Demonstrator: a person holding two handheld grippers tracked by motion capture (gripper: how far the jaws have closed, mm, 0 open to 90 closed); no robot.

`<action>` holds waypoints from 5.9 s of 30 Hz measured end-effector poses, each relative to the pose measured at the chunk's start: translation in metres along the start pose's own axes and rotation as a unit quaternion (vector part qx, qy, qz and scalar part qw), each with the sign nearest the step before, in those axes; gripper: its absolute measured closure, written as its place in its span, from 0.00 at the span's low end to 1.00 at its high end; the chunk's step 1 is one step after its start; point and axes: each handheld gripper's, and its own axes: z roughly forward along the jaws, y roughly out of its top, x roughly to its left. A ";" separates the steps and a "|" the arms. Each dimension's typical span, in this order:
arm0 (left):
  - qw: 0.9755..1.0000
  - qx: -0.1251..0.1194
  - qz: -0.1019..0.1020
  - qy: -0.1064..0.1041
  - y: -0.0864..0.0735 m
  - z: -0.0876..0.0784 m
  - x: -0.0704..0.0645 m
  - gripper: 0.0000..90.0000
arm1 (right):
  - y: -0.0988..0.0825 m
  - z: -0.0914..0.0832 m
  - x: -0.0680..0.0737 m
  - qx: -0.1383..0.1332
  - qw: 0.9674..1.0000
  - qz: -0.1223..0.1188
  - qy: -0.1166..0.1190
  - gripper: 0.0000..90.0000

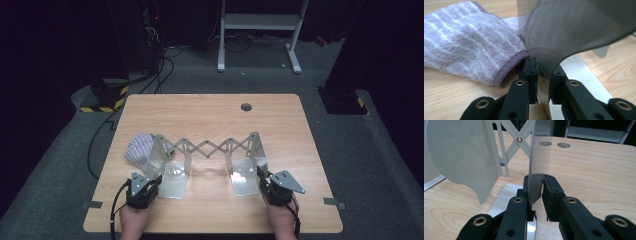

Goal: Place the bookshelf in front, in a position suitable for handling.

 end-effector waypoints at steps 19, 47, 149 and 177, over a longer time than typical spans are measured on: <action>1.000 -0.014 -0.007 0.000 0.000 -0.007 0.009 0.79 | -0.001 -0.003 0.003 -0.001 1.000 -0.001 0.012 0.81; 0.998 0.050 -0.009 0.040 0.038 0.049 0.073 0.45 | -0.015 -0.016 0.005 0.025 0.999 -0.017 0.030 0.51; 0.996 0.069 -0.019 -0.053 -0.024 -0.050 0.057 0.71 | -0.015 0.004 0.004 0.036 0.999 -0.008 -0.010 0.92; 0.995 -0.048 -0.001 -0.082 0.021 -0.077 0.025 0.71 | -0.022 -0.015 -0.007 0.019 1.000 0.022 0.007 0.55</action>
